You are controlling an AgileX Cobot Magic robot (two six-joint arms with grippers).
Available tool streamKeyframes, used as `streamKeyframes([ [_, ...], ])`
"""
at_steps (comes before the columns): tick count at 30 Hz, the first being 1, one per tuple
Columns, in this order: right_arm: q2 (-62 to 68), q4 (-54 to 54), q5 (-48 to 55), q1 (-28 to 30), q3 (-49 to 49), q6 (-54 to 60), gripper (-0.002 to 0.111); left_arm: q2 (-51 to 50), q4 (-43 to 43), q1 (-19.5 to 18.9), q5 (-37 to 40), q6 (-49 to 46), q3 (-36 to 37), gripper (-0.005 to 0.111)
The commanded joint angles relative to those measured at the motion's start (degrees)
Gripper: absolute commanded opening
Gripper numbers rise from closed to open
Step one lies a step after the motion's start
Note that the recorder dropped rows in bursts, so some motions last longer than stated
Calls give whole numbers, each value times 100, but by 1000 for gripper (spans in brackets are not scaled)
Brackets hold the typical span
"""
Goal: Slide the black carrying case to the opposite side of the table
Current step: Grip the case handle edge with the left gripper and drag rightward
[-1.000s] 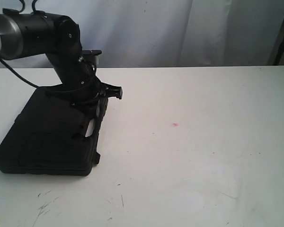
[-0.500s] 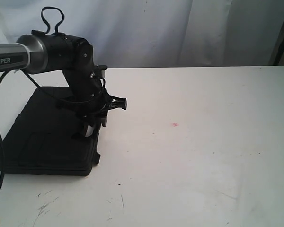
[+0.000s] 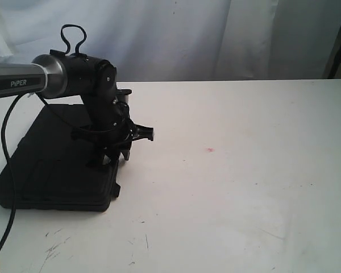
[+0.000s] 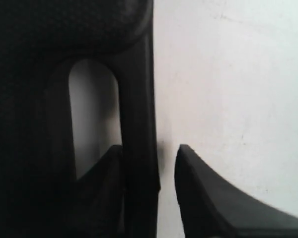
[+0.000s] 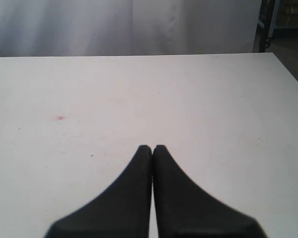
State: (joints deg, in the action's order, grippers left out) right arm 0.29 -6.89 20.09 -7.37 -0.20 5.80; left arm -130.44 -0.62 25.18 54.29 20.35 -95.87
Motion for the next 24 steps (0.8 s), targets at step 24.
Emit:
streamKeyframes([
  [24,-29,-5,-31,38,20,-22,0,43,-1110,510,-874,514,-41,0],
])
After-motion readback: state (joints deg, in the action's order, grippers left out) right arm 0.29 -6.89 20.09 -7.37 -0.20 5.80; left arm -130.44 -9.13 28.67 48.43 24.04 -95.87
